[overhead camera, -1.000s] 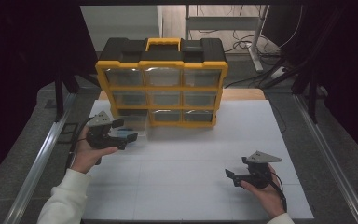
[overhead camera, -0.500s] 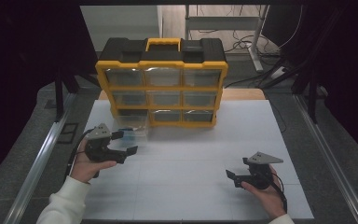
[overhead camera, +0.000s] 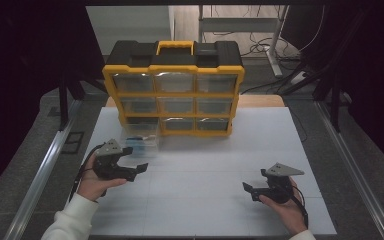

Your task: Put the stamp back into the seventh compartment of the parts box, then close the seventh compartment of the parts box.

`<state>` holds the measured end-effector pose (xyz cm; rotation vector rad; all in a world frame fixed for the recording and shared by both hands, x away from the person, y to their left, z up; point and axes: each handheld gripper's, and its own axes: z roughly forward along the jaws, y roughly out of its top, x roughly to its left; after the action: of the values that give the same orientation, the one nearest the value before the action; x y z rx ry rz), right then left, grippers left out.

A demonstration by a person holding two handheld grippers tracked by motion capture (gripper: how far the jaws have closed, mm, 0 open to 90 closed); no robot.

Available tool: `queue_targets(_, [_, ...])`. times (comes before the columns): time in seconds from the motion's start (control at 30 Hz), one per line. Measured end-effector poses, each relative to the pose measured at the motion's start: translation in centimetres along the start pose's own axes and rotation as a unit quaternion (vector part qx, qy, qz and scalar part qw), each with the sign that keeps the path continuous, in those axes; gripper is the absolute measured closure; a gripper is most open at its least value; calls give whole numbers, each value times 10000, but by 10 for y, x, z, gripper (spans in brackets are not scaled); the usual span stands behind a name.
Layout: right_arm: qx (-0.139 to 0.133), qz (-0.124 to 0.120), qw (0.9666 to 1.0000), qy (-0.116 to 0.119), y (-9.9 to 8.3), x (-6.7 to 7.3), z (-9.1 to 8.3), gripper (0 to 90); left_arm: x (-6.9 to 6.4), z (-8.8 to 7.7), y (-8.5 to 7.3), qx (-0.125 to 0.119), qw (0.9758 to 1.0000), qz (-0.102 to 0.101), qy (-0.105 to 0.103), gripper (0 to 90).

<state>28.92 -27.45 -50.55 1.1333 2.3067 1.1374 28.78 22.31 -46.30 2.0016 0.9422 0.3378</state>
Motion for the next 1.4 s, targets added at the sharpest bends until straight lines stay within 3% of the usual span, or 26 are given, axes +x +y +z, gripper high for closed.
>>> queue_targets(0.2, [-4,7,10000,-4,0,0,0,130,1,1,-2,-3,10000,-22,47,162])
queue_targets(0.33, [-7,10,10000,-5,1,-1,1,131,2,0,-4,-32,9999,-28,152,215])
queue_targets(0.37, [0,16,10000,-11,1,-1,2,131,2,0,-4,-41,9998,-35,195,292])
queue_targets(0.4, [0,16,10000,-11,1,-1,2,131,3,0,-5,-21,9997,-35,222,292])
queue_targets(0.5, [3,41,10000,-10,1,-1,2,131,5,1,-5,33,9998,-74,160,474])
queue_targets(0.53, [4,46,10000,-11,1,-1,2,131,6,2,-6,79,9999,-77,129,625])
queue_targets(0.6, [-4,53,10000,-14,1,-2,3,131,8,5,-7,174,9998,-113,58,769])
queue_targets(0.63, [-1,54,10000,-20,1,-2,3,131,10,7,-8,205,9996,-172,-4,769])
queue_targets(0.7, [20,50,10000,-27,1,-2,4,131,12,10,-9,286,9993,-239,47,889])
queue_targets(1.13, [-5,58,10000,-42,-1,-3,1,131,27,29,-12,410,9973,-446,406,900])
queue_targets(1.4, [-8,51,10000,-58,0,-3,0,131,35,36,-12,362,9963,-540,567,900])
